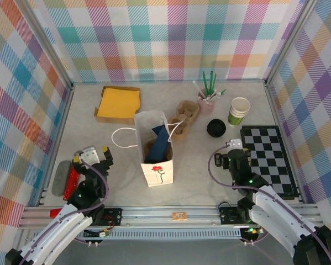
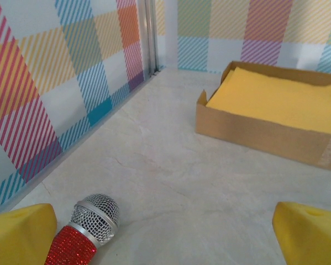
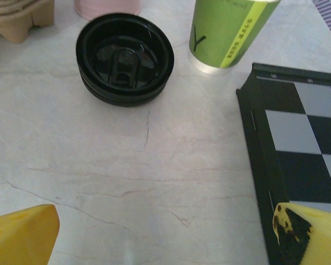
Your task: Pack the takeout coffee
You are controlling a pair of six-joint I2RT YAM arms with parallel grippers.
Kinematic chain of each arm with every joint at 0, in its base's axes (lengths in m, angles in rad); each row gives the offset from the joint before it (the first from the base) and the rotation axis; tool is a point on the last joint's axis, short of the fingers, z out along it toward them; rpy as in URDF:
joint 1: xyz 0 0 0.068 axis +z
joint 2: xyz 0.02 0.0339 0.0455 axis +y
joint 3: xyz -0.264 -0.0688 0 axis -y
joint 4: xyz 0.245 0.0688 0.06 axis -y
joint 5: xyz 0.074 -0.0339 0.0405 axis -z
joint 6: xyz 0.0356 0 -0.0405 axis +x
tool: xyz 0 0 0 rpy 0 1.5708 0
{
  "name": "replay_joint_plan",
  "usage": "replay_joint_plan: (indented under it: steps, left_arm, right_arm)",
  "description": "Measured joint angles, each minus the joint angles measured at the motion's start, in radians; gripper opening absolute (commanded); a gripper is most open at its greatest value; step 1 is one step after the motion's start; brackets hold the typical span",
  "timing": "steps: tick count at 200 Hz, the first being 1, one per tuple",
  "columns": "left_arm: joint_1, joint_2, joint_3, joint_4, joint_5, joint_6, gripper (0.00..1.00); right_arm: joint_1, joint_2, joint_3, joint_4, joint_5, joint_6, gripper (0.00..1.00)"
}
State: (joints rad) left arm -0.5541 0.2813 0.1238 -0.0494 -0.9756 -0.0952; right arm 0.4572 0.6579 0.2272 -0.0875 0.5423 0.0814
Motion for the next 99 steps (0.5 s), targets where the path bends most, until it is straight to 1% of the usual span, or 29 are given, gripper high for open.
replay_joint_plan:
  steps: [19,43,99]
  left_arm:
    - [0.0,-0.049,-0.006,0.0,-0.006,0.014,1.0]
    - [0.0,-0.058,-0.02,0.03,-0.006,0.041,1.0]
    - [0.0,-0.058,-0.086,0.138,-0.006,0.114,1.0]
  right_arm:
    - [0.0,-0.024,-0.021,0.046,0.008,-0.005,0.99]
    - [-0.006,-0.044,-0.053,0.141,0.02,-0.034,0.99]
    - [-0.013,0.001,-0.129,0.382,0.038,-0.123,0.99]
